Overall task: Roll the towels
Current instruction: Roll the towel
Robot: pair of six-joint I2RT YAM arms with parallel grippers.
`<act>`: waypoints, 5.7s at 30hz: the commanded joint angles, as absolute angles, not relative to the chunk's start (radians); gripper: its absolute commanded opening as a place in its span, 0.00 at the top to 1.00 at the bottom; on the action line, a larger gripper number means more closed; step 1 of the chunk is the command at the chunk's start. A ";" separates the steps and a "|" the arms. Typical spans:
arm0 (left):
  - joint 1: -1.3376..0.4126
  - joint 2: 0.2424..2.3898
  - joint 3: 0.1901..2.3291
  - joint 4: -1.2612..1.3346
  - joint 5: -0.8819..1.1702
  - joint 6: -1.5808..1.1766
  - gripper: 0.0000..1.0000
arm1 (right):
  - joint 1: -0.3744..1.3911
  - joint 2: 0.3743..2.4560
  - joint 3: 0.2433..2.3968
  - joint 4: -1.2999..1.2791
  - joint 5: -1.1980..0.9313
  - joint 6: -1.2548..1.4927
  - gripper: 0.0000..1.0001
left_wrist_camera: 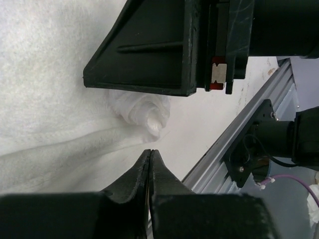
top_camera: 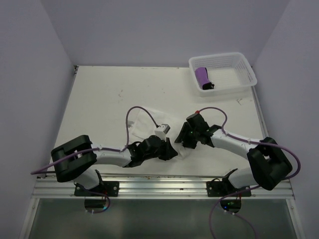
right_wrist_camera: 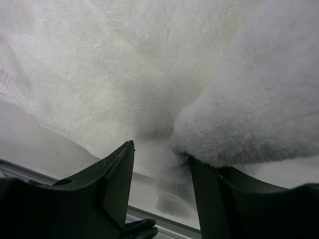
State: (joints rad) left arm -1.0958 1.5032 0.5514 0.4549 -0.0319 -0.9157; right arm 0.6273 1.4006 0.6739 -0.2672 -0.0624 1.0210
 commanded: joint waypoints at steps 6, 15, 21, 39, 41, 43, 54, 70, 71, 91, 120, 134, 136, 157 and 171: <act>-1.126 1.578 0.615 0.670 -0.126 -0.887 1.00 | 0.629 1.462 0.611 -0.281 -0.074 1.034 0.50; -1.147 1.660 0.640 0.807 -0.195 -0.848 1.00 | 0.629 1.470 0.624 -0.301 -0.089 1.012 0.50; -1.175 1.709 0.640 0.746 -0.322 -0.889 1.00 | 0.629 1.444 0.621 -0.308 -0.097 1.022 0.49; -1.252 1.763 0.477 0.544 -0.591 -1.353 1.00 | 0.627 1.390 0.661 -0.328 -0.129 1.045 0.43; -1.252 1.766 0.466 0.540 -0.588 -1.371 1.00 | 0.623 1.405 0.704 -0.342 -0.129 1.028 0.42; -1.252 1.775 0.475 0.476 -0.586 -1.414 1.00 | 0.620 1.414 0.735 -0.351 -0.129 1.019 0.42; -1.233 1.829 0.454 0.486 -0.529 -1.480 1.00 | 0.516 1.381 0.894 -0.452 -0.172 0.916 0.40; -1.227 1.852 0.477 0.446 -0.509 -1.467 1.00 | 0.324 0.915 0.829 -0.710 -0.032 0.819 0.47; -1.227 1.852 0.477 0.448 -0.506 -1.471 1.00 | 0.325 0.896 0.801 -0.706 -0.029 0.828 0.64; -1.230 1.847 0.416 0.483 -0.463 -1.522 1.00 | 0.242 0.861 0.296 0.052 -0.236 0.953 0.85; -1.230 1.867 0.446 0.454 -0.456 -1.502 1.00 | 0.242 1.394 0.571 0.258 -0.284 0.896 1.00; -1.230 1.809 0.434 0.417 -0.460 -1.473 1.00 | 0.238 1.628 0.618 0.282 -0.222 0.833 1.00; -1.232 1.741 0.423 0.391 -0.477 -1.450 1.00 | 0.235 1.626 0.617 0.281 -0.222 0.833 1.00; -1.102 1.331 0.656 0.317 -0.439 -0.945 1.00 | 0.238 1.583 0.581 0.308 -0.249 0.815 1.00; -1.049 1.710 0.934 0.410 -0.207 -0.785 1.00 | 0.238 1.600 0.577 0.322 -0.253 0.811 1.00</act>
